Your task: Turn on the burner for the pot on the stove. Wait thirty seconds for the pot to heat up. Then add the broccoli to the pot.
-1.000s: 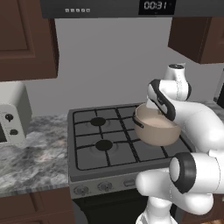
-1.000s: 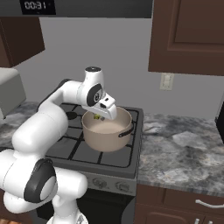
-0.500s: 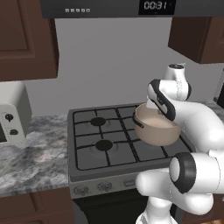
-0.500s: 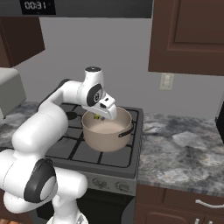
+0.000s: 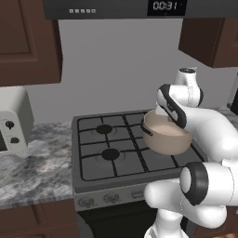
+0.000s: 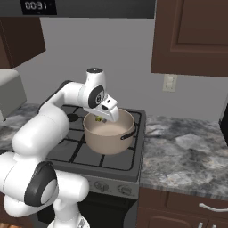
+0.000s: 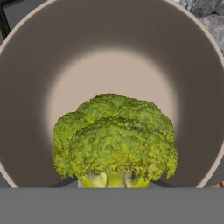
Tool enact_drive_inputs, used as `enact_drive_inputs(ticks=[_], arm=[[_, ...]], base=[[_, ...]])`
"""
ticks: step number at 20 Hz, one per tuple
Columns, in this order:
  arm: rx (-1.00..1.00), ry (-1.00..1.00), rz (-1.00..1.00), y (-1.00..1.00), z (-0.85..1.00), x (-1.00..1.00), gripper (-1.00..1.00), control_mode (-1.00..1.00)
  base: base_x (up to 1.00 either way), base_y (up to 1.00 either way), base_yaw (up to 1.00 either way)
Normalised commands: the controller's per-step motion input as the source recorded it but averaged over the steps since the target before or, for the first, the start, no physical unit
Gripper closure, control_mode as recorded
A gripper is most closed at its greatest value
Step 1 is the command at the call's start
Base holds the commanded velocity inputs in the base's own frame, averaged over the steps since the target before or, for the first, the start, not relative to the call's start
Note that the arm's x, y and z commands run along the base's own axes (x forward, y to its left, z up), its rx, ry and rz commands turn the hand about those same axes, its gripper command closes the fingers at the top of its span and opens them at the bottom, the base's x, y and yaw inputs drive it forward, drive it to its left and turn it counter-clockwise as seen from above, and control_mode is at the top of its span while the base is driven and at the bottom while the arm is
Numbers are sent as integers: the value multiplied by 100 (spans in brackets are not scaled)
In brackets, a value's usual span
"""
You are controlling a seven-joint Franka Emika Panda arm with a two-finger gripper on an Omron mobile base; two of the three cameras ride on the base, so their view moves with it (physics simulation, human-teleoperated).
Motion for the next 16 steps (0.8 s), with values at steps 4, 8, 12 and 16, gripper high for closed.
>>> enact_drive_inputs(ticks=[4, 8, 12, 16], arm=[[0, 0, 0, 0, 0, 0, 100, -100], [0, 0, 0, 0, 0, 0, 100, -100], [0, 0, 0, 0, 0, 0, 100, -100], [0, 0, 0, 0, 0, 0, 100, -100]], base=[[0, 0, 0], [0, 0, 0], [0, 0, 0], [0, 0, 0]])
